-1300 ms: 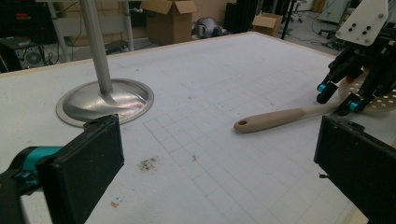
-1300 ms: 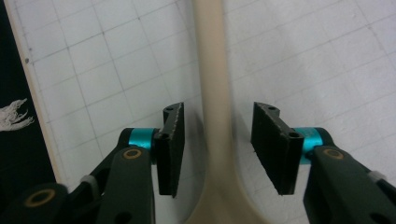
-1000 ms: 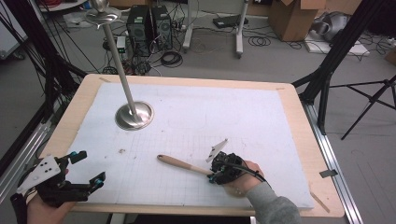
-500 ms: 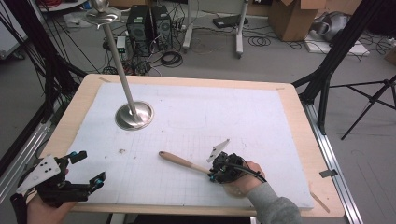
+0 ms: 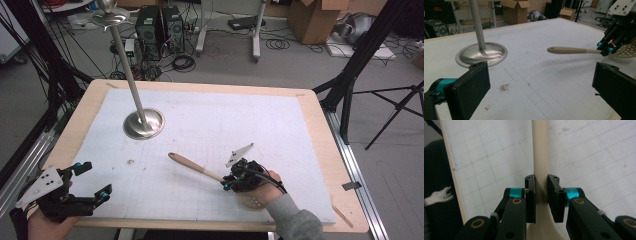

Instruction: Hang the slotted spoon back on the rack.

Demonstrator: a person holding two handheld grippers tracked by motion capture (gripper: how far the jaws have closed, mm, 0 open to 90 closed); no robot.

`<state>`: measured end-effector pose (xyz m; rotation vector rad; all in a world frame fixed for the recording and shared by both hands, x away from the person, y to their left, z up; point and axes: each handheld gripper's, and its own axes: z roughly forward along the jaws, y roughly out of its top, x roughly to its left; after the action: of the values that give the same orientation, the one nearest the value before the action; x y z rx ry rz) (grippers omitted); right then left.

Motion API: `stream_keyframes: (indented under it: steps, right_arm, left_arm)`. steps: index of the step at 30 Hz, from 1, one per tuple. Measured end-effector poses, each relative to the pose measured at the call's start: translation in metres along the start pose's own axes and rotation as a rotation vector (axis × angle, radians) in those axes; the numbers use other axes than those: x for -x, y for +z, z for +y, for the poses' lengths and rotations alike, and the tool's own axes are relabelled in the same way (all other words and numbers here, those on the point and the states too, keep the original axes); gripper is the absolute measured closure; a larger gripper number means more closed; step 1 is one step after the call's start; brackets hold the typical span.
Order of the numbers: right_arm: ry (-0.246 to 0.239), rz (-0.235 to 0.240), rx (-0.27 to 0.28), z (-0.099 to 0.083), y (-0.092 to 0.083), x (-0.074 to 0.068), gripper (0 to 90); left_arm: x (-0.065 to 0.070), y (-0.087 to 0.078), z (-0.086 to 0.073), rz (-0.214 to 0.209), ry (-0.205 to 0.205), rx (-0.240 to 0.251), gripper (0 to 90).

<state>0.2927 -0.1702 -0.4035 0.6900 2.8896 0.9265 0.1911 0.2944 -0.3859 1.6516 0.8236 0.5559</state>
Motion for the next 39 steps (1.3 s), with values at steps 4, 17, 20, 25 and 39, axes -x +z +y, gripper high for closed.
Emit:
stream_keyframes:
  steps: [4, 17, 20, 25, 39]
  right_arm:
    - [0.007, 0.002, 0.055, 0.005, -0.007, 0.001, 78.2]
    - [-0.018, -0.005, 0.218, 0.025, -0.024, 0.001, 78.2]
    - [-0.021, -0.008, 0.249, 0.028, -0.029, 0.003, 78.2]
    - [-0.018, -0.014, 0.296, 0.035, -0.037, 0.006, 78.2]
    - [0.001, -0.008, 0.364, 0.06, -0.047, 0.012, 78.2]
  left_arm:
    - [0.0, -0.001, 0.0, 0.002, -0.002, 0.001, 1.8]
    - [0.0, -0.004, -0.001, 0.017, -0.002, 0.002, 1.8]
    - [0.0, -0.004, -0.001, 0.016, 0.002, 0.0, 1.8]
    - [0.001, -0.006, -0.001, 0.021, -0.001, 0.0, 1.8]
    - [0.005, -0.011, -0.002, 0.019, -0.004, 0.01, 1.8]
